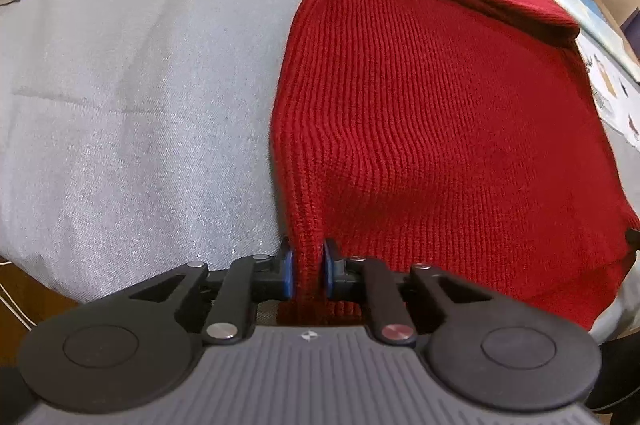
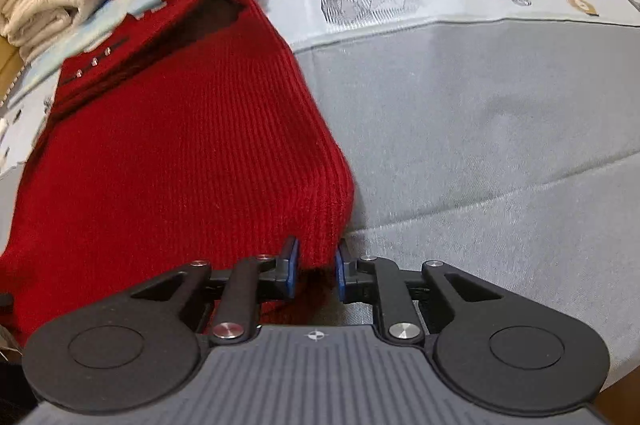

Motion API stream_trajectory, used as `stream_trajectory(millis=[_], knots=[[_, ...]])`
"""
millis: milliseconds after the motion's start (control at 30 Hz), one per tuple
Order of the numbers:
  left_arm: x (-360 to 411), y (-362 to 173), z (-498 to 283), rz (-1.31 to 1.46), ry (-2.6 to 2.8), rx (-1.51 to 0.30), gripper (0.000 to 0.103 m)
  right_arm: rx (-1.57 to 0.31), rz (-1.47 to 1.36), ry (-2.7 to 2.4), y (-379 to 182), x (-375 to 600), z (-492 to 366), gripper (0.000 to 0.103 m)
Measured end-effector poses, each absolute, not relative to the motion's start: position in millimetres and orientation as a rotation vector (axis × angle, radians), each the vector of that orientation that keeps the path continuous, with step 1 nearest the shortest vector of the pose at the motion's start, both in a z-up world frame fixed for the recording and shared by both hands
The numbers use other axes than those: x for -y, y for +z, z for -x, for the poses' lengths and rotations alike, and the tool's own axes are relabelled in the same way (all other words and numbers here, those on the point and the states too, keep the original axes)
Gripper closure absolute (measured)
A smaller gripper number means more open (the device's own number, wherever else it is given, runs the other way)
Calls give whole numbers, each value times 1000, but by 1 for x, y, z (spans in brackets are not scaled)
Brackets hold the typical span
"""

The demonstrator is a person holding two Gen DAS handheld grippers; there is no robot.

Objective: Fold small clothes
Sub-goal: 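Hold the hem with both tools and pull it taut, then lift the hem with both tools and fold it toward the collar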

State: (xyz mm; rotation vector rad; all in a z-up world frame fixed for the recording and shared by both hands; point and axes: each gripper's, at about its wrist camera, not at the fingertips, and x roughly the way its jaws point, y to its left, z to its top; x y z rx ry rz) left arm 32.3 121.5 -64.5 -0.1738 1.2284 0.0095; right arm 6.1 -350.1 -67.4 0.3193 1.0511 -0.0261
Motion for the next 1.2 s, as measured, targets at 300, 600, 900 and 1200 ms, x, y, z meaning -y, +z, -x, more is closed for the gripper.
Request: stream_trajectory(millis=[300,600,900,1200], knots=[[-115,-70,-40,142,6,-1241,83,-1110,-282,-28,-76,342,-11,74],[-112,-72,-40,120,0,-1236,83,-1088,-253,-13,-73,338,-10,82],[-110,-71,-39,110,-3,-1236,83,-1090,-247,-11,-74,336,-10,82],[-105,-56,-31,105,-51,-1173,91,-971,-307,9,-49,343,-2,86]])
